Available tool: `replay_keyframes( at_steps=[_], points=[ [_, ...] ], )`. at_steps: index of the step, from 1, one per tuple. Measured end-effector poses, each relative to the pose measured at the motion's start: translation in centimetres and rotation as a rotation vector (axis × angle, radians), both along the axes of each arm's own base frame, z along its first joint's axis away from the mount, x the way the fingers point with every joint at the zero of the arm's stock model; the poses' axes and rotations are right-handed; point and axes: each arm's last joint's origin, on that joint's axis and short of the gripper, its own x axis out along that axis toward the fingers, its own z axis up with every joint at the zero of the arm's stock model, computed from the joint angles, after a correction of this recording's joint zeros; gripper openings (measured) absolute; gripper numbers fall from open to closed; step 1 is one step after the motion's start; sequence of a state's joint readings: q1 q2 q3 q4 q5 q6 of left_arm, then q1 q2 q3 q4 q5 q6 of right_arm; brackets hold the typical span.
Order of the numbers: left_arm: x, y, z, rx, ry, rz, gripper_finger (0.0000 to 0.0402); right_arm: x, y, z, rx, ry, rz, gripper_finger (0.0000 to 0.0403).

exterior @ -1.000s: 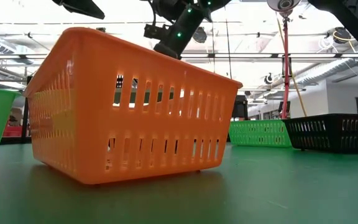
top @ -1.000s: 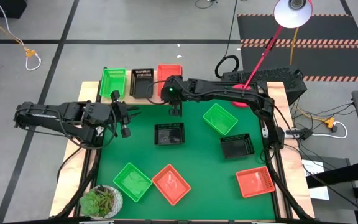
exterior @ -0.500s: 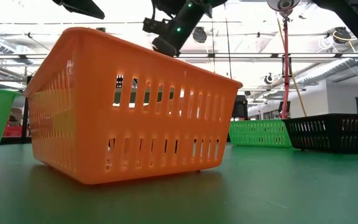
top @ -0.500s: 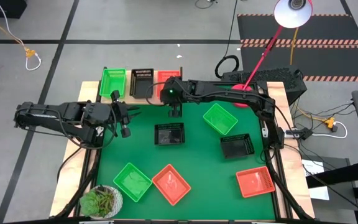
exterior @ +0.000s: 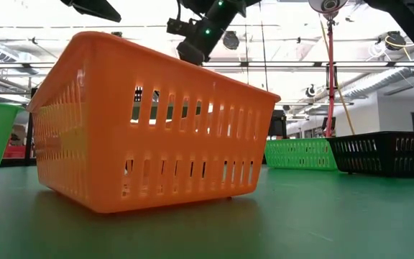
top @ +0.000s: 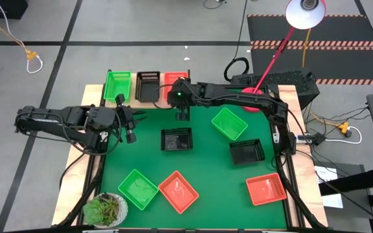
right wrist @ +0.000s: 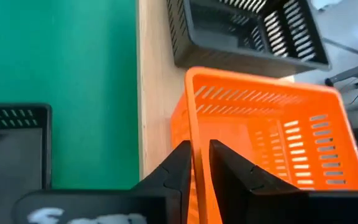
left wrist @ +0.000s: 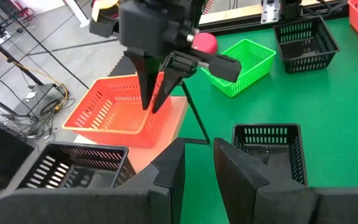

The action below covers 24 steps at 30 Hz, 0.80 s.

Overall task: Stack baskets on shelf by color
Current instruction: Put the middle orange basket on the shelf, then stack the left black basket on top of the other black basket on the shelf

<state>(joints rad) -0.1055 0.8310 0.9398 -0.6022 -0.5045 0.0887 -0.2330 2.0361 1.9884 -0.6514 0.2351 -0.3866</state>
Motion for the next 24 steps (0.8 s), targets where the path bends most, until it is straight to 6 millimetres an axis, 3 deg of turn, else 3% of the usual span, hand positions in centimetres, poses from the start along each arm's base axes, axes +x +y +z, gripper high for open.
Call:
replay_keyframes(
  at_steps=[4, 12, 18, 24],
  points=[
    [0.0, 0.0, 0.0, 0.0, 0.0, 0.0, 0.0088, -0.2, 0.7, 0.9, -0.005, -0.023, 0.014, 0.0084],
    [0.0, 0.0, 0.0, -0.004, -0.001, -0.006, 0.0088, -2.1, 3.8, 4.6, 0.034, -0.098, 0.028, 0.0156],
    [0.1, -0.1, 0.0, -0.012, 0.0, -0.014, 0.0088, -5.5, 8.2, 7.3, 0.131, -0.058, 0.038, 0.0173],
    [1.4, -0.4, -0.6, -0.004, 0.042, -0.051, 0.0088, -7.9, 13.1, 8.3, 0.206, 0.007, 0.08, 0.0166]
  ],
)
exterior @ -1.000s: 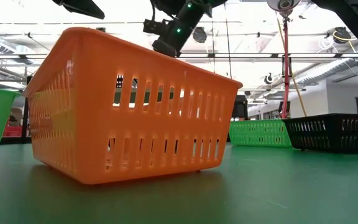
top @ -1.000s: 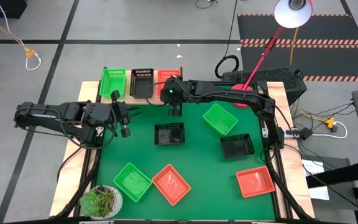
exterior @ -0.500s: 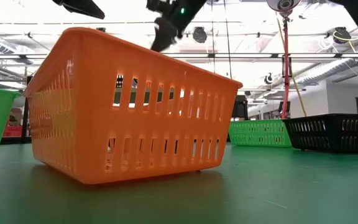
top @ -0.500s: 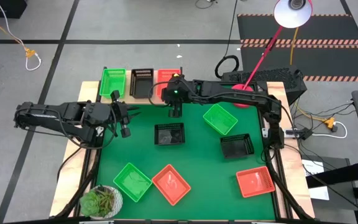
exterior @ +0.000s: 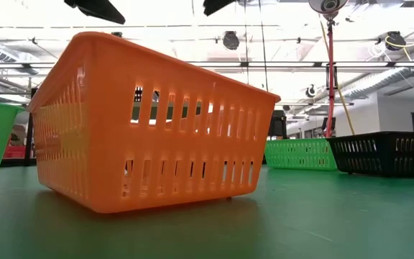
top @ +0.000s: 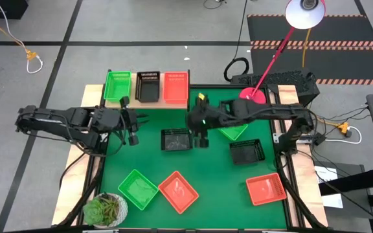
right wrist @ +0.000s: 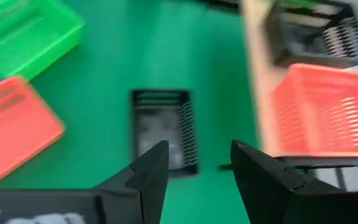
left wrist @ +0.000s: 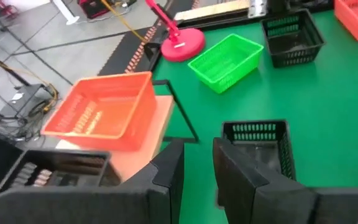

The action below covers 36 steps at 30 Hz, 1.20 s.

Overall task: Stack baskets on shelf by color
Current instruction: Stack the left black basket on top of the other black basket on the shelf

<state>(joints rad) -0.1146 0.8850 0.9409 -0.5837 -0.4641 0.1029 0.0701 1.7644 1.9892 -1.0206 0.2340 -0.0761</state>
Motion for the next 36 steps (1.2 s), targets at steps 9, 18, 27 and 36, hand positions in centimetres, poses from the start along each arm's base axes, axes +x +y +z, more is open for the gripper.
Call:
replay_keyframes(
  at_steps=[9, 18, 27, 36],
  points=[
    [4.8, -0.9, -4.0, 0.044, 0.235, -0.092, 0.0088, -3.6, 6.1, -2.8, -0.06, 0.034, 0.08, 0.0162],
    [7.6, -1.6, -9.6, 0.114, 0.606, -0.203, 0.0088, -9.3, 6.8, -8.2, 0.009, -0.137, 0.108, 0.0162],
    [8.8, -2.3, -13.2, 0.31, 0.876, -0.422, 0.0088, -14.4, 5.7, -10.5, 0.022, -0.216, 0.151, 0.0162],
    [9.6, -2.0, -14.9, 0.391, 0.969, -0.557, 0.0089, -16.7, 4.8, -8.3, 0.071, -0.326, 0.134, 0.0162]
  ],
)
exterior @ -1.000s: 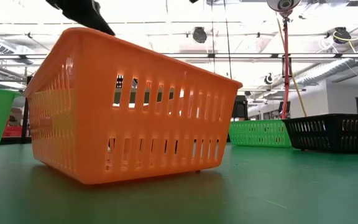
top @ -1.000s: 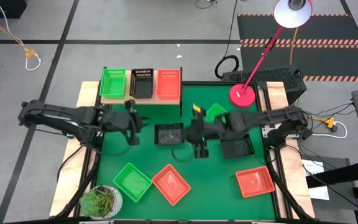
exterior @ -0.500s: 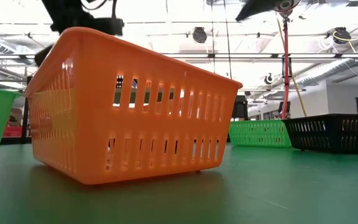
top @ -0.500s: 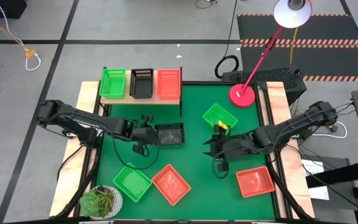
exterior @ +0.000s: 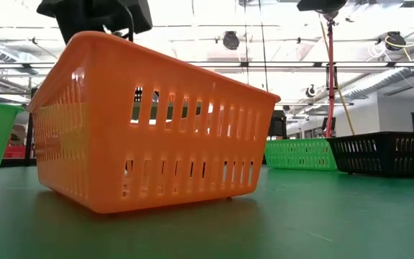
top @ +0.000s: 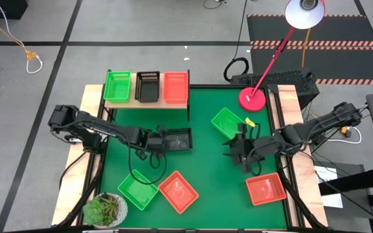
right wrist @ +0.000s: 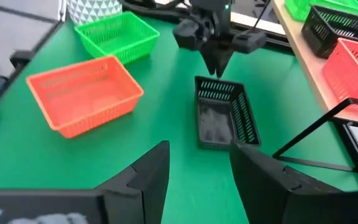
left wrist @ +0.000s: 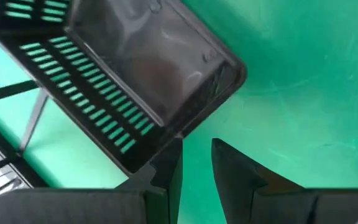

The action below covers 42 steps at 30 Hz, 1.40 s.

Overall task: Stack baskets on shelf by color
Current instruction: Stack the left black basket on top of the other black basket on the shelf

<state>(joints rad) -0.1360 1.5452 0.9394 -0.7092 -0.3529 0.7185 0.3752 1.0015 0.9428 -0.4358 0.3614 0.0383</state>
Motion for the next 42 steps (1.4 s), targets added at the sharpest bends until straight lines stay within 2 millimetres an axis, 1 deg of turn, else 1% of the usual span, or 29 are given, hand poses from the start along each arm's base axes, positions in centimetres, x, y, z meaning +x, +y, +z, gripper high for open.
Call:
replay_keyframes(
  at_steps=[2, 4, 7, 11, 14, 16, 18, 21, 24, 29, 33, 35, 38, 42],
  points=[
    [0.3, 0.0, -0.1, -0.009, -0.012, -0.012, 0.0089, -0.2, -0.1, 0.2, 0.011, -0.011, -0.004, 0.0162],
    [0.4, 0.0, -0.2, -0.015, -0.011, -0.023, 0.0099, -0.3, -0.1, 0.3, 0.014, -0.015, -0.005, 0.0162],
    [0.7, 0.0, 0.0, -0.018, -0.052, -0.032, 0.0136, -0.3, -0.1, 0.3, 0.014, -0.013, -0.005, 0.0162],
    [0.7, 0.0, 0.0, 0.003, -0.034, -0.068, 0.019, -0.2, -0.1, 0.2, 0.012, -0.009, -0.005, 0.0162],
    [0.6, 0.0, -0.3, 0.012, -0.031, -0.099, 0.0201, -0.3, -0.1, 0.2, 0.014, -0.009, -0.002, 0.0162],
    [0.5, 0.0, -0.5, 0.013, -0.027, -0.107, 0.0193, -0.2, -0.1, 0.2, 0.013, -0.008, -0.002, 0.0162],
    [0.4, 0.1, -0.8, 0.001, -0.017, -0.109, 0.0176, -0.2, -0.1, 0.2, 0.012, -0.007, -0.001, 0.0162],
    [0.1, 0.2, -1.5, -0.014, -0.016, -0.111, 0.0144, -0.2, -0.1, 0.2, 0.01, -0.008, 0.001, 0.0162],
    [0.1, 0.2, -1.9, -0.015, -0.051, -0.117, 0.0112, -0.2, -0.1, 0.2, 0.008, -0.007, 0.002, 0.0162],
    [0.4, 0.2, -2.1, -0.019, -0.091, -0.116, 0.0063, -0.2, -0.1, 0.2, 0.008, -0.007, 0.002, 0.0162],
    [0.3, -0.1, -2.1, -0.023, -0.091, -0.109, 0.0015, -0.2, -0.1, 0.2, 0.007, -0.008, 0.001, 0.0162],
    [0.2, -0.5, -2.0, -0.023, -0.093, -0.12, 0.0012, -0.2, -0.1, 0.2, 0.007, -0.008, 0.001, 0.0162],
    [0.3, -1.6, -1.6, -0.019, -0.088, -0.152, 0.0022, -0.2, -0.1, 0.2, 0.004, -0.008, 0.002, 0.0162],
    [0.9, -3.3, 0.6, -0.037, -0.111, -0.151, 0.0012, -0.2, -0.1, 0.2, 0.003, -0.009, 0.001, 0.0162]
  ],
)
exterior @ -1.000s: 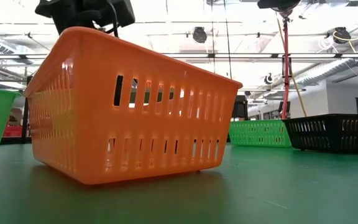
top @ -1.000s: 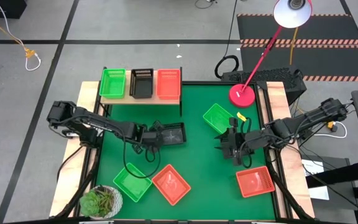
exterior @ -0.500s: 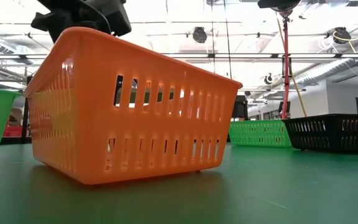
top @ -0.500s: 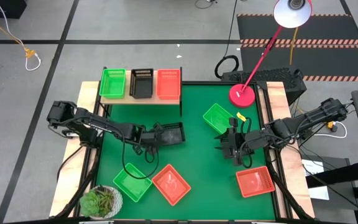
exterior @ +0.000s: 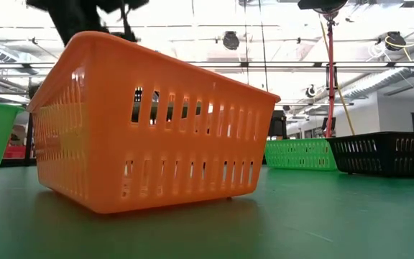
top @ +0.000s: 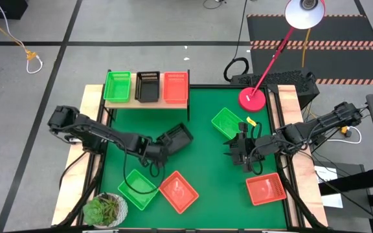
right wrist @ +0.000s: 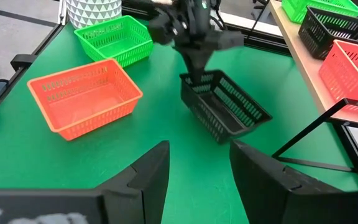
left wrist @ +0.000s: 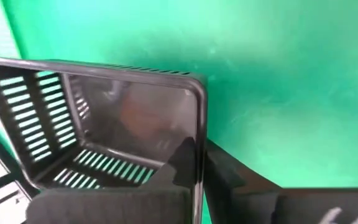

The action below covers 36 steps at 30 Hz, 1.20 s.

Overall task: Stack baskets on shelf by color
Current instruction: Stack the left black basket on top of the other black basket on the shelf

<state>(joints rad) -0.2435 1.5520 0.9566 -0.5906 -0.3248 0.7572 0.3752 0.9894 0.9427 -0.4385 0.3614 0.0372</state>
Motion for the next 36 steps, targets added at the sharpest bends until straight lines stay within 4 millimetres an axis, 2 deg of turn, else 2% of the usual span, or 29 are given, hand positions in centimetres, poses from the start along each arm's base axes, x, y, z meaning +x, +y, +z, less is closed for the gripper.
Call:
replay_keyframes(
  at_steps=[3, 8, 15, 20, 26, 31, 36],
  points=[
    [0.5, -1.2, 2.5, -0.041, -0.017, 0.06, 0.001, 0.0, 0.0, 0.0, 0.0, 0.0, 0.0, 0.0162],
    [1.2, -2.5, 7.8, -0.112, -0.095, 0.19, 0.0013, 0.0, 0.0, 0.0, 0.007, -0.001, -0.004, 0.0162],
    [1.2, -2.0, 15.4, -0.109, -0.273, 0.413, 0.0016, 0.0, 0.0, 0.0, 0.024, -0.002, -0.014, 0.0162],
    [0.5, -0.2, 20.0, -0.101, -0.361, 0.514, 0.0007, 0.0, 0.0, 0.0, 0.023, -0.002, -0.013, 0.0162],
    [-0.6, 3.1, 23.7, -0.084, -0.421, 0.624, 0.0013, 0.0, 0.0, 0.0, 0.023, -0.002, -0.014, 0.0162],
    [-1.4, 6.6, 25.3, -0.051, -0.432, 0.734, 0.0011, 0.0, 0.0, 0.0, 0.023, -0.002, -0.014, 0.0162],
    [-2.2, 10.1, 25.5, -0.022, -0.398, 0.848, 0.0012, 0.0, 0.0, 0.0, 0.021, -0.001, -0.012, 0.0162]
  ],
)
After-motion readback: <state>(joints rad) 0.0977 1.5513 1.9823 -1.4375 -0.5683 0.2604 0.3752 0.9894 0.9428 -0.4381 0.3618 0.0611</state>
